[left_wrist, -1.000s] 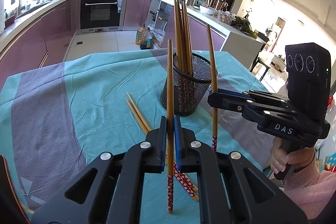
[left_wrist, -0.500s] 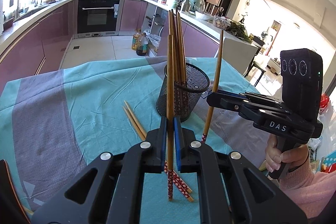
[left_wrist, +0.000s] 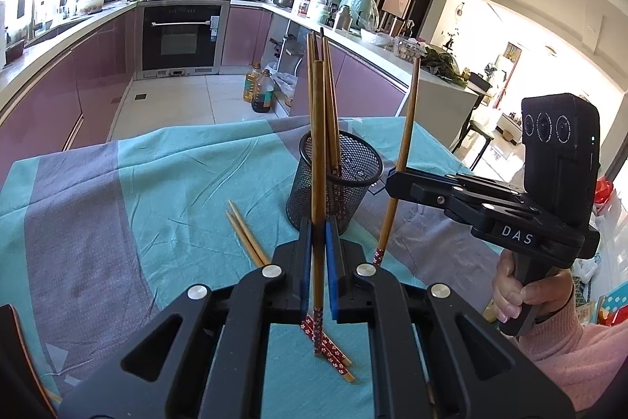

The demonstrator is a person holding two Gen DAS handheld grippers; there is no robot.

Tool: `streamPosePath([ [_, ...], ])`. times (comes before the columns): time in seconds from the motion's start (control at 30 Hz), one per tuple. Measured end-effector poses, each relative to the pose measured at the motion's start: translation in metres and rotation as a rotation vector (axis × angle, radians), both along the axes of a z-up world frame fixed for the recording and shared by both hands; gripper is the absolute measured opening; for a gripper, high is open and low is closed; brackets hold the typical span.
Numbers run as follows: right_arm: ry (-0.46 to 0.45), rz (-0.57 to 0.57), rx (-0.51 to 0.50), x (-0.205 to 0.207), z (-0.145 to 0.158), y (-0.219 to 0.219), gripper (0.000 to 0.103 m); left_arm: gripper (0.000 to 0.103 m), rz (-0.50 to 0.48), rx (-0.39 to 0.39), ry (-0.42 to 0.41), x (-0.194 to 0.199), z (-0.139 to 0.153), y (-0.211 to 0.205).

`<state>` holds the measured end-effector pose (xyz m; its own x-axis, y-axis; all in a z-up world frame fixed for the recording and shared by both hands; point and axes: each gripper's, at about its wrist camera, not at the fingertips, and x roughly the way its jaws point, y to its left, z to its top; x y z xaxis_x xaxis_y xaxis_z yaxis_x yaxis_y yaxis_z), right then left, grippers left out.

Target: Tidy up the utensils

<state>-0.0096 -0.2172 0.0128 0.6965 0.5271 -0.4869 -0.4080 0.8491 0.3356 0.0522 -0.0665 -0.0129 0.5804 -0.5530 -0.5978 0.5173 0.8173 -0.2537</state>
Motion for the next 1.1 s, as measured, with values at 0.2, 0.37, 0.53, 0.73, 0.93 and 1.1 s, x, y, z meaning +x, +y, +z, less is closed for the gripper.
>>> streamPosePath([
  [0.2,-0.018,-0.008,-0.001,-0.001,0.006,-0.003,0.006,0.007,-0.002,-0.006,-0.011,0.001,0.004,-0.002],
  [0.37,-0.032,-0.016,-0.005,-0.002,0.009,-0.006,0.006,0.007,-0.006,-0.01,-0.02,0.002,0.007,-0.004],
  [0.53,-0.044,-0.021,-0.007,-0.001,0.014,-0.008,0.006,0.007,-0.011,-0.014,-0.026,0.004,0.009,-0.007],
  [0.73,-0.059,-0.027,-0.009,0.0,0.019,-0.011,0.006,0.007,-0.014,-0.018,-0.032,0.006,0.013,-0.008],
  [0.93,-0.076,-0.033,-0.009,0.002,0.025,-0.013,0.006,0.007,-0.016,-0.023,-0.044,0.008,0.019,-0.009],
  [1.1,-0.088,-0.035,-0.01,0.003,0.03,-0.014,0.006,0.007,-0.02,-0.026,-0.058,0.011,0.026,-0.012],
])
